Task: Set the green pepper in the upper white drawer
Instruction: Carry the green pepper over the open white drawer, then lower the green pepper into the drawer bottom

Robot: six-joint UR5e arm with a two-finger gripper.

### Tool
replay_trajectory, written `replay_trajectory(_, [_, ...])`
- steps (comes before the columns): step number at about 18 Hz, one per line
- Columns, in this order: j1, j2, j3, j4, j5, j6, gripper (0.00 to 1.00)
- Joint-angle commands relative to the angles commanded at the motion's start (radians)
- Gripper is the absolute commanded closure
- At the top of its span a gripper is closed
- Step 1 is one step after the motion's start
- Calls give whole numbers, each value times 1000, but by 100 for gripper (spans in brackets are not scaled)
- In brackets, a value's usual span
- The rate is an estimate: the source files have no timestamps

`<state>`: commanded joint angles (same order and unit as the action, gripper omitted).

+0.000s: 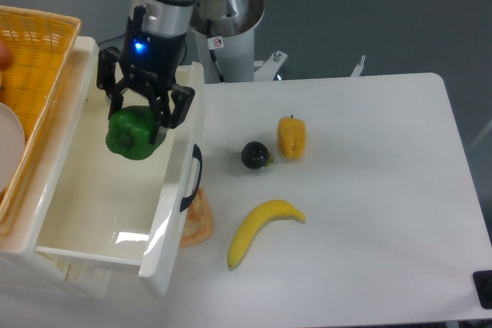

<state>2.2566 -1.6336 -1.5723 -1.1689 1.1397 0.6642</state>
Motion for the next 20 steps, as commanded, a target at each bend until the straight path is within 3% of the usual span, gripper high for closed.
replay_trajectory(12, [-78, -78, -2, 0, 97, -3, 85])
replay_trajectory(20, [-112, -109, -15, 2, 144, -8, 76])
